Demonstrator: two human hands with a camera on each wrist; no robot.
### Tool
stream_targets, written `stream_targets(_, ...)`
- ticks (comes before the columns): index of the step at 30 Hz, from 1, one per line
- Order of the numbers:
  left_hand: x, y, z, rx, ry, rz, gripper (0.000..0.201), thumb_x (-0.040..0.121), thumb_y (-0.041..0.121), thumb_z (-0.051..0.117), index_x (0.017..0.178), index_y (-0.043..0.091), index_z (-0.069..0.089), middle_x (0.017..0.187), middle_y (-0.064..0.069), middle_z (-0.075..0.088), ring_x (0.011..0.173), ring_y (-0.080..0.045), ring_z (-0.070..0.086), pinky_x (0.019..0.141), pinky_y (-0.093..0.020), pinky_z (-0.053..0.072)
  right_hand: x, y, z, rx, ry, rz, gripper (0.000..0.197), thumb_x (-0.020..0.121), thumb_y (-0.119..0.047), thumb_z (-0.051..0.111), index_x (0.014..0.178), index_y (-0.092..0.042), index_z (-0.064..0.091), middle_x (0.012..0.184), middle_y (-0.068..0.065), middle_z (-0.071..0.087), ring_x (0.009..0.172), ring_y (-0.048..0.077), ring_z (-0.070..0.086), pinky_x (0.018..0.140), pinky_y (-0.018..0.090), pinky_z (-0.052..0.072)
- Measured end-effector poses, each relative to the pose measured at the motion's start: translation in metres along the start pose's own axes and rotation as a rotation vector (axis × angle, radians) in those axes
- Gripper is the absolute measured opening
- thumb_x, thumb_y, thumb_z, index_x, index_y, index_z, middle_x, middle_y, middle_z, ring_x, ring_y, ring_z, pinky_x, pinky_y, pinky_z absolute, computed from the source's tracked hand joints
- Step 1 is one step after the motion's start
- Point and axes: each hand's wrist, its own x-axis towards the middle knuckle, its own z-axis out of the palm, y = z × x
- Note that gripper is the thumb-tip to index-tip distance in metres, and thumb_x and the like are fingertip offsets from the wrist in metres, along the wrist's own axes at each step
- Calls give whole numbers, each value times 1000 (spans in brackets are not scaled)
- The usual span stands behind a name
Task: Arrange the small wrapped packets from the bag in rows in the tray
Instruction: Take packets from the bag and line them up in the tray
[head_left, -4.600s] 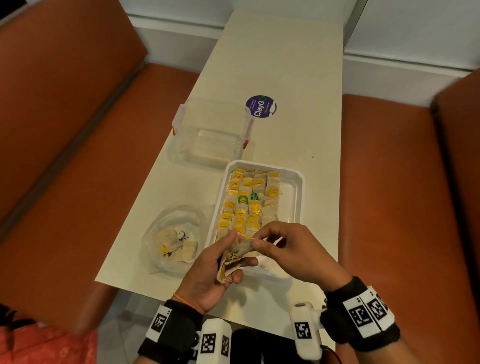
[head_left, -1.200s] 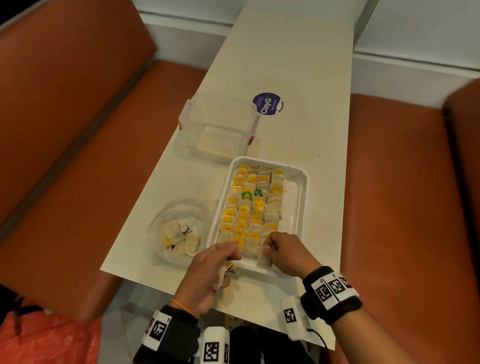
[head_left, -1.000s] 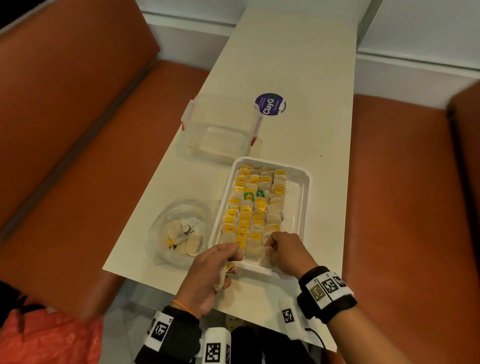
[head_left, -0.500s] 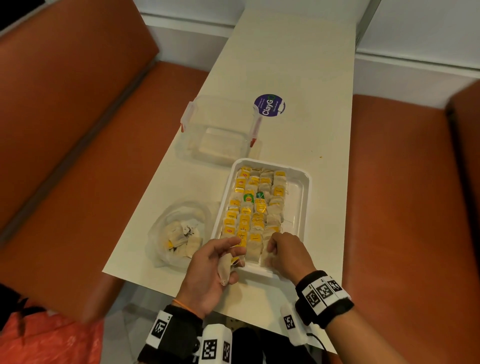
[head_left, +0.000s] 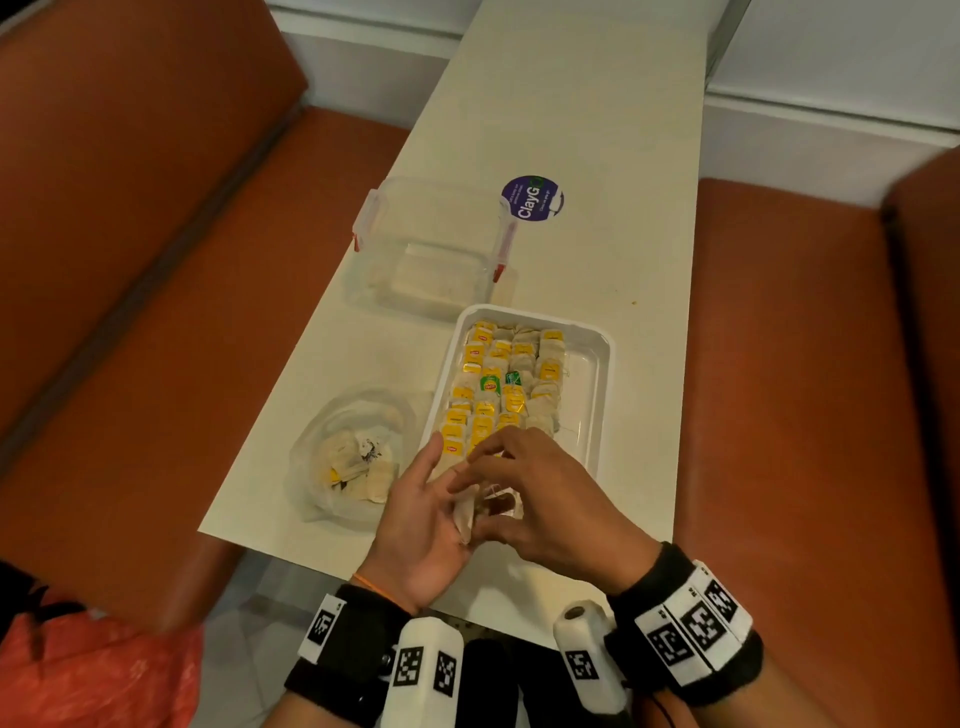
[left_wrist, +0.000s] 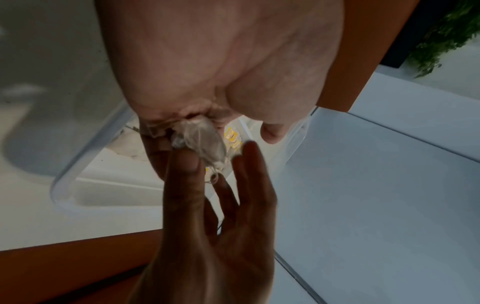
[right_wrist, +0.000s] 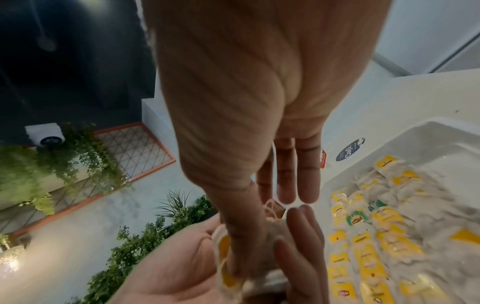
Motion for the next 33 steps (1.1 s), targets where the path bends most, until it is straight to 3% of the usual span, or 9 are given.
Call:
stream_targets(2, 1, -3, 3, 57, -8, 2, 69, 103, 63, 44, 134, 6, 70, 112, -14, 72, 89, -23, 69, 89, -40, 54, 3, 0, 3, 13, -13, 42, 19, 87, -36, 76, 106, -37, 76, 108, -13, 62, 101, 11, 50, 87, 36, 49)
stream_targets(4, 2, -6, 2, 109, -9, 9, 73, 103, 65, 43, 135, 5, 69, 117, -16, 71, 95, -25, 68, 105, -48, 48, 3, 2, 3, 70, 1, 105, 10, 89, -32, 74, 97, -29, 78, 93, -10, 66, 90, 12, 57, 82, 40, 51)
stream_targets(7, 2, -7, -1, 148, -25, -5, 70, 102, 65, 44, 125, 6, 75, 111, -16, 73, 93, -26, 70, 88, -45, 50, 2, 9, 1, 233, 75, 219, 5, 89, -26, 77, 94, -25, 78, 85, -11, 72, 79, 8, 65, 75, 26, 53)
stream_targets(10, 4, -9, -4, 208, -14, 17, 66, 102, 61, 50, 130, 6, 70, 126, -23, 69, 106, -33, 68, 78, -40, 53, 0, 18, -1, 361, 162, 343, 6, 88, -31, 79, 92, -27, 77, 83, -12, 74, 78, 5, 67, 71, 16, 50)
stream_targets(15, 4, -11, -3, 280, 20, 181, 44, 98, 36, 65, 126, 2, 71, 120, -19, 73, 94, -21, 71, 74, -33, 60, -5, 26, -6, 598, 187, 455, 12, 89, -33, 81, 88, -22, 79, 79, -2, 77, 72, 11, 71, 66, 25, 53)
stream_targets(21, 10, -9, 0, 354, 79, 258, 42, 89, 20, 76, 122, -4, 71, 105, -21, 73, 72, -20, 63, 63, -26, 59, -12, 31, -14, 884, 259, 514, 16, 92, -27, 78, 91, -11, 80, 83, 11, 77, 73, 17, 70, 64, 30, 54)
stream_targets(26, 10, -6, 4, 298, 85, 255, 41, 78, 10, 80, 118, 0, 73, 96, -17, 74, 65, -20, 67, 64, -26, 62, -12, 36, -15, 1036, 350, 543, 19, 93, -22, 76, 96, -3, 78, 85, 13, 75, 75, 20, 69, 68, 34, 57)
stream_targets(29, 6, -2, 5, 250, 32, 237, 44, 77, 5, 78, 121, 1, 72, 104, -18, 76, 74, -21, 71, 70, -26, 63, -11, 35, -17, 1093, 406, 552, 25, 95, -18, 74, 103, 5, 72, 84, 13, 77, 73, 20, 70, 71, 36, 57)
stream_targets(33, 1, 5, 10, 205, -22, 263, 42, 80, 2, 74, 122, -2, 71, 110, -24, 76, 87, -26, 76, 77, -26, 64, -12, 34, -18, 1105, 418, 570, 27, 95, -17, 74, 109, 6, 69, 92, 17, 79, 78, 24, 75, 70, 34, 59)
